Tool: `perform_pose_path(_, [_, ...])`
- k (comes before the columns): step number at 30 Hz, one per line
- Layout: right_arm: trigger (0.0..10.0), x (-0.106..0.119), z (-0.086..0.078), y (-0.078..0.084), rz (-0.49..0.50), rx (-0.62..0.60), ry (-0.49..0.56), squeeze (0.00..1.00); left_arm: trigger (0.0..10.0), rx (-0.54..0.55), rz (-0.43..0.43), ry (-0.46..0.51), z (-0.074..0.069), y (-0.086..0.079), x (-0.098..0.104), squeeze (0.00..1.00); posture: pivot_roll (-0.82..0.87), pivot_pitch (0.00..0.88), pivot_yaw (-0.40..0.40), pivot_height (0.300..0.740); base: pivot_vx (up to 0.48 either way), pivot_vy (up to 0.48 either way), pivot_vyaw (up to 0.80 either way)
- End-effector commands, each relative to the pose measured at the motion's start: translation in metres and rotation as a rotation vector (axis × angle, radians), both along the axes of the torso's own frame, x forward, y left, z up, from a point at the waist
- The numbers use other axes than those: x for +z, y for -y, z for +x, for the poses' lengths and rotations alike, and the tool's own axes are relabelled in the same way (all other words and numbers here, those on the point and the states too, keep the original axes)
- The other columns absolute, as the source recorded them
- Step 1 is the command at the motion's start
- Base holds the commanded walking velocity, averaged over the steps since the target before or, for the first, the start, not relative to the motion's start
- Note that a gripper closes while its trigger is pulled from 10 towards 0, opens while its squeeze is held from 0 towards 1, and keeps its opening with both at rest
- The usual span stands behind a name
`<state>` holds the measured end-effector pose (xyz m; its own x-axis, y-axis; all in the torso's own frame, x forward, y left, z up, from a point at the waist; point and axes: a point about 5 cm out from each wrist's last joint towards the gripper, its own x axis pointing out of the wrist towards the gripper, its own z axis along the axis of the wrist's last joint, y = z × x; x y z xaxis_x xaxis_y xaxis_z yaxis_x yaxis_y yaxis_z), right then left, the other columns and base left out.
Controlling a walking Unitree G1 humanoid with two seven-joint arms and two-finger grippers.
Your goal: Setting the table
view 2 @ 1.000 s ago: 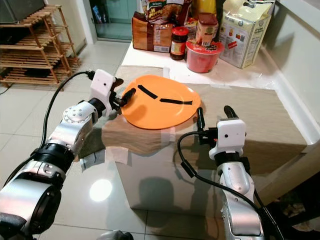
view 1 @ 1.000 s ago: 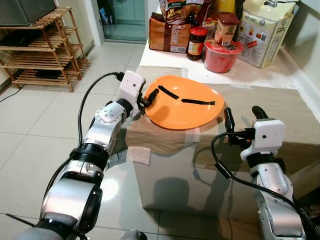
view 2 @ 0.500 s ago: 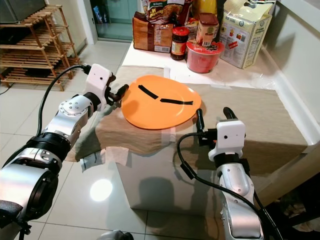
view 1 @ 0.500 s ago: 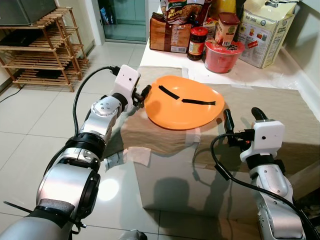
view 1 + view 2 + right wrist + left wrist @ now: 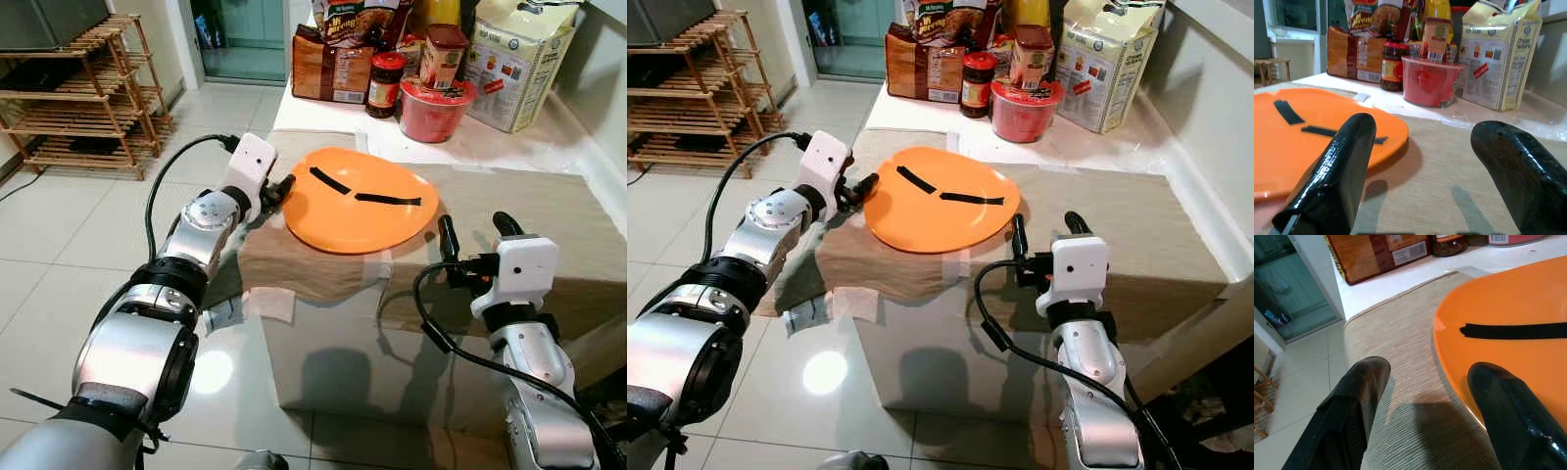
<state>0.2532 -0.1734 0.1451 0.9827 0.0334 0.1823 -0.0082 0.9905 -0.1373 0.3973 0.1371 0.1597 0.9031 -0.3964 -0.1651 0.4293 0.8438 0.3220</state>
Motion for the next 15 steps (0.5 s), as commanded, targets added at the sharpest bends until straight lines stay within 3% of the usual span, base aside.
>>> perform_pose_path(1, [10.0,0.001,0.002,0.002,0.011,-0.01,-0.005,0.0,10.0,-0.025,0.02,0.004,0.0,0.003,0.001,0.0,0.04,0.0,0.042,0.74,0.0,0.0,0.0])
perform_pose_path(9, [10.0,0.006,0.012,0.002,0.035,0.004,-0.001,0.0,10.0,-0.052,0.034,-0.016,-0.002,0.005,-0.005,0.0,0.05,0.0,0.04,0.74,0.0,0.0,0.0])
perform_pose_path(15, [10.0,0.006,0.02,-0.003,0.102,0.02,-0.009,0.0,10.0,-0.146,0.08,-0.08,-0.01,0.015,-0.022,0.0,0.05,0.0,0.048,0.74,0.0,0.0,0.0])
